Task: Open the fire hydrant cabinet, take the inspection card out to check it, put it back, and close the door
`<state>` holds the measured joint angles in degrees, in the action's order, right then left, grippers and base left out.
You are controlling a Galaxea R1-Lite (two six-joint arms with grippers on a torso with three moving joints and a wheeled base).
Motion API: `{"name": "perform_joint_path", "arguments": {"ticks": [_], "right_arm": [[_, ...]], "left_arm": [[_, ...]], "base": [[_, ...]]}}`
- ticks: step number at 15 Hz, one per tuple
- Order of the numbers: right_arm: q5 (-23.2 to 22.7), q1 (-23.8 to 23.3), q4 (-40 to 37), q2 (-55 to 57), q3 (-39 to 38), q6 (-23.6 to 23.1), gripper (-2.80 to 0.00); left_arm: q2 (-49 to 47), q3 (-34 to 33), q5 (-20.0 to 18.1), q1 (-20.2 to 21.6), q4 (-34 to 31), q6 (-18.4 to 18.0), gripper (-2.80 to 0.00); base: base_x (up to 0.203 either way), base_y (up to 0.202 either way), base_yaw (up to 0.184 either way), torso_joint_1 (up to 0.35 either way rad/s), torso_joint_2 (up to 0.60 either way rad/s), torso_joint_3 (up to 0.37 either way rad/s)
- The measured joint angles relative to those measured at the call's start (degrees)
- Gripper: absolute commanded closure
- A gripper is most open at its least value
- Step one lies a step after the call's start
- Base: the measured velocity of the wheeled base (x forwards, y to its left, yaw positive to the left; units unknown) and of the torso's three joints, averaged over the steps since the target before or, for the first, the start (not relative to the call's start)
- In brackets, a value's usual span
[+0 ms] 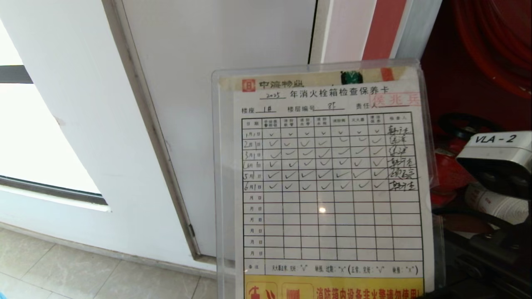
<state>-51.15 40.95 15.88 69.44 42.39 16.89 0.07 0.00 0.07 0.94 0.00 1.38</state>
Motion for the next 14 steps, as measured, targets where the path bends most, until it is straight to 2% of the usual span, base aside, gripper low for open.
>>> {"name": "perform_joint_path", "arguments": {"ticks": [5,8,14], "right_arm": [[0.02,-0.02,-0.06,-2.71,-0.36,-1.15,0.0],[0.09,-0.02,-0.18,-3.49,-1.38,-4.39,0.0],[-0.22,0.21,-0.18,-4.06,-1.43,-4.65,0.0]], "left_arm": [[0.0,0.0,0.0,0.0,0.0,0.04,0.0],[0.0,0.0,0.0,0.0,0.0,0.01,0.0],[0.0,0.0,0.01,0.0,0.0,0.0,0.0]], "base": [[0.0,0.0,0.0,0.0,0.0,0.0],[0.0,0.0,0.0,0.0,0.0,0.0],[0.0,0.0,0.0,0.0,0.0,0.0]]}}
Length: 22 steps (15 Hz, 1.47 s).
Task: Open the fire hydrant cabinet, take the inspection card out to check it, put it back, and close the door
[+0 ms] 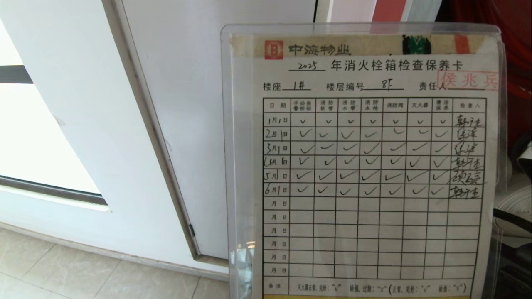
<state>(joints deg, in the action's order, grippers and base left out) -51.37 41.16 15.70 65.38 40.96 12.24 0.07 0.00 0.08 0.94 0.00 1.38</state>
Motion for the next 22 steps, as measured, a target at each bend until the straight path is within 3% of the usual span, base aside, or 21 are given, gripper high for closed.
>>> {"name": "perform_joint_path", "arguments": {"ticks": [9,22], "right_arm": [[0.24,5.29,-0.18,1.12,0.13,0.16,0.0],[2.73,5.4,0.08,3.44,0.33,0.1,0.0]], "left_arm": [[0.0,0.0,0.0,0.0,-0.01,0.0,0.0],[0.0,0.0,-0.01,0.0,0.0,0.0,0.0]], "base": [[0.0,0.0,0.0,0.0,0.0,0.0],[0.0,0.0,0.0,0.0,0.0,0.0]]}}
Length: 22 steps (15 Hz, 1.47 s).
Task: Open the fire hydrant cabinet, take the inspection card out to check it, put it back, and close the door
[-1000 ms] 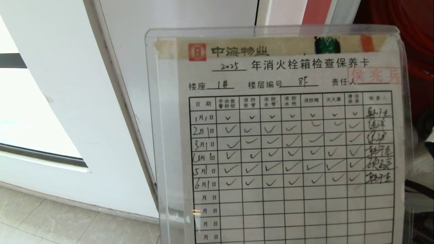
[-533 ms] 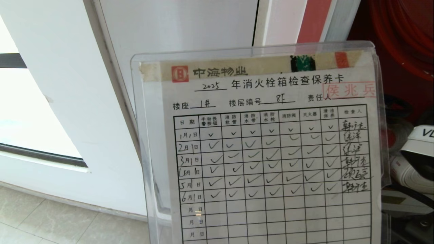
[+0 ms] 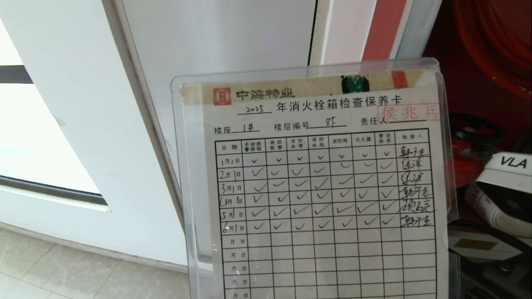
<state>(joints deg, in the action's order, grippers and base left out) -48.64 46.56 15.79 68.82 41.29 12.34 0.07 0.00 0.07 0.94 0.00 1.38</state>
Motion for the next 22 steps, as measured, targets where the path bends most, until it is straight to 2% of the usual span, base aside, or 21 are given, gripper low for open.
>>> {"name": "perform_joint_path", "arguments": {"ticks": [3,8,11,15,17,19,22], "right_arm": [[0.96,0.0,0.0,-0.05,0.0,0.23,0.0],[5.78,-2.09,0.0,-0.68,0.3,1.56,0.0],[6.47,-6.36,-0.16,-2.67,0.6,2.44,0.0],[9.25,-14.82,-0.63,-4.55,3.27,2.4,0.0],[12.49,-18.03,-0.79,-5.91,4.11,2.29,0.0],[16.57,-20.78,-2.42,-7.44,4.29,0.86,0.0],[18.42,-23.97,-6.94,-11.54,4.38,-3.28,0.0]], "left_arm": [[0.0,0.0,0.0,0.0,0.0,0.0,0.0],[0.0,0.0,0.0,0.0,0.0,0.0,0.0],[0.0,0.0,-0.01,0.0,0.0,-0.02,0.0],[0.0,0.0,0.0,0.0,0.0,0.0,0.0],[0.0,0.0,0.01,0.0,0.0,0.0,0.0],[0.0,0.0,0.0,0.0,0.0,0.0,0.0],[0.0,0.0,0.02,0.0,0.0,0.0,0.0]], "base": [[0.0,0.0,0.0,0.0,0.0,0.0],[0.0,0.0,0.0,0.0,0.0,0.0],[0.0,0.0,0.0,0.0,0.0,0.0],[0.0,0.0,0.0,0.0,0.0,0.0],[0.0,0.0,0.0,0.0,0.0,0.0],[0.0,0.0,0.0,0.0,0.0,0.0],[0.0,0.0,0.0,0.0,0.0,0.0]]}}
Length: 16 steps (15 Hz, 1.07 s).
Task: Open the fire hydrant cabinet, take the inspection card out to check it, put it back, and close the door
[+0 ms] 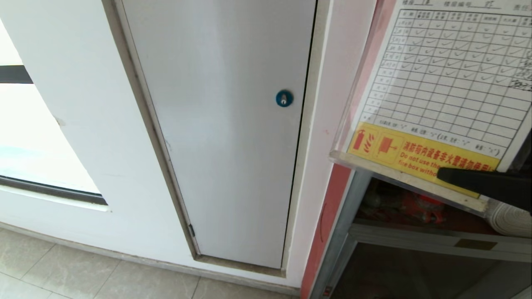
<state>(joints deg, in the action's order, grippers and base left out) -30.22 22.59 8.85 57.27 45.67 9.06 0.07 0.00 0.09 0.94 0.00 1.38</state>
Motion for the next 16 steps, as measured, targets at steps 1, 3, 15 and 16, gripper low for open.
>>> {"name": "perform_joint_path", "arguments": {"ticks": [1,3,15,16], "right_arm": [[1.66,-0.81,-2.15,-1.62,0.06,-1.89,0.0],[7.33,-2.0,-5.84,-3.89,0.13,-7.22,0.0],[34.62,-18.06,-10.25,-4.24,4.78,-53.27,0.0],[34.65,-20.57,-9.35,-3.81,5.51,-56.17,0.0]], "left_arm": [[0.0,0.0,-0.02,0.0,0.0,0.0,0.0],[0.0,0.0,-0.02,0.0,0.0,0.02,0.0],[0.0,0.0,-0.02,0.0,0.0,0.0,0.0],[0.0,0.0,-0.03,0.0,0.0,-0.01,0.0]], "base": [[0.0,0.0,0.0,0.0,0.0,0.0],[0.0,0.0,0.0,0.0,0.0,0.0],[0.0,0.0,0.0,0.0,0.0,0.0],[0.0,0.0,0.0,0.0,0.0,0.0]]}}
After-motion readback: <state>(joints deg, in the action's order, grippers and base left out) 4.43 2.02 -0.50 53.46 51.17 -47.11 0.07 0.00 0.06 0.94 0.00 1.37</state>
